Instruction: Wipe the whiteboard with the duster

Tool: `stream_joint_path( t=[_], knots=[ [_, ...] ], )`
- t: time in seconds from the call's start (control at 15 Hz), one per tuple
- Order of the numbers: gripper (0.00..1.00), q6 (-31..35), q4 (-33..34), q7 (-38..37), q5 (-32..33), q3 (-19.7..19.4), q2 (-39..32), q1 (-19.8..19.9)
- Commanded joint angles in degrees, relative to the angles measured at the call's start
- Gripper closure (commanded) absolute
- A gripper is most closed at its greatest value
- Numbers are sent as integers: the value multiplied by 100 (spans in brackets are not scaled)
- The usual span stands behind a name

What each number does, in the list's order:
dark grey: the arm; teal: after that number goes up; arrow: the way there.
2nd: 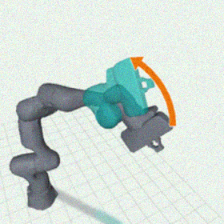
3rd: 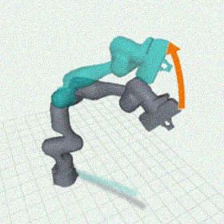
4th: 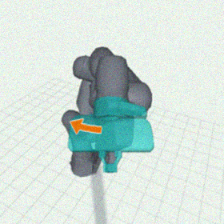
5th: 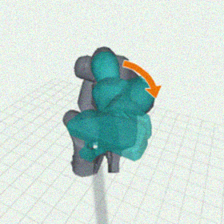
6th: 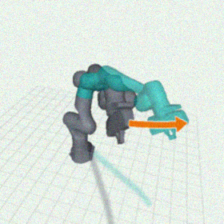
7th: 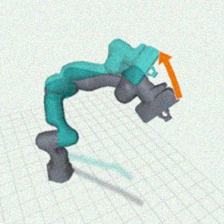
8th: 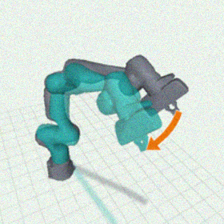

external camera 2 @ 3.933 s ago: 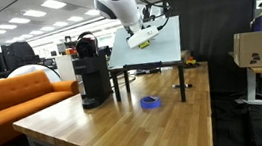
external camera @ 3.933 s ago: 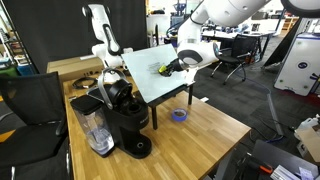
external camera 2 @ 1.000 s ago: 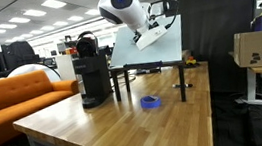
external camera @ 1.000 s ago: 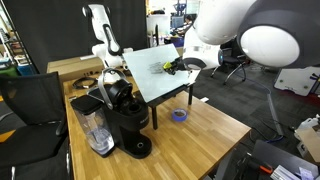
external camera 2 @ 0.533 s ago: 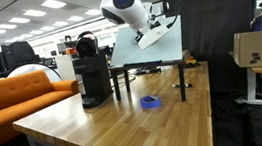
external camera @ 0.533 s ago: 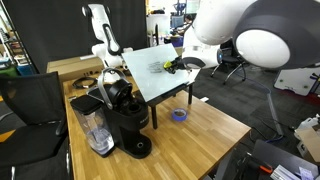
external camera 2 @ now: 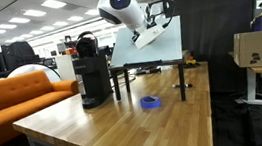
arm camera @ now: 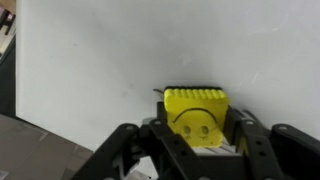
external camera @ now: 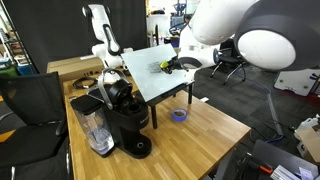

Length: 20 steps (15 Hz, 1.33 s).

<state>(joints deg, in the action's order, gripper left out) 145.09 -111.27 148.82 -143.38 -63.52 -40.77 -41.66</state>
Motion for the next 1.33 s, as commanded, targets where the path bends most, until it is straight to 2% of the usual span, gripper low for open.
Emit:
stream_joint_path(
  t=[0.0,0.6,0.87,0.93,1.0,1.27],
  knots=[
    [72,65,-57,0,58,-63,54,-241],
    [72,142,-287,17,141,-253,175,-793],
    [72,163,-361,-33,283,-288,190,-882],
    [72,181,-346,-90,378,-272,161,-845],
    [72,419,-239,221,461,94,476,-517],
    [72,684,-76,155,880,454,547,-35]
  ],
)
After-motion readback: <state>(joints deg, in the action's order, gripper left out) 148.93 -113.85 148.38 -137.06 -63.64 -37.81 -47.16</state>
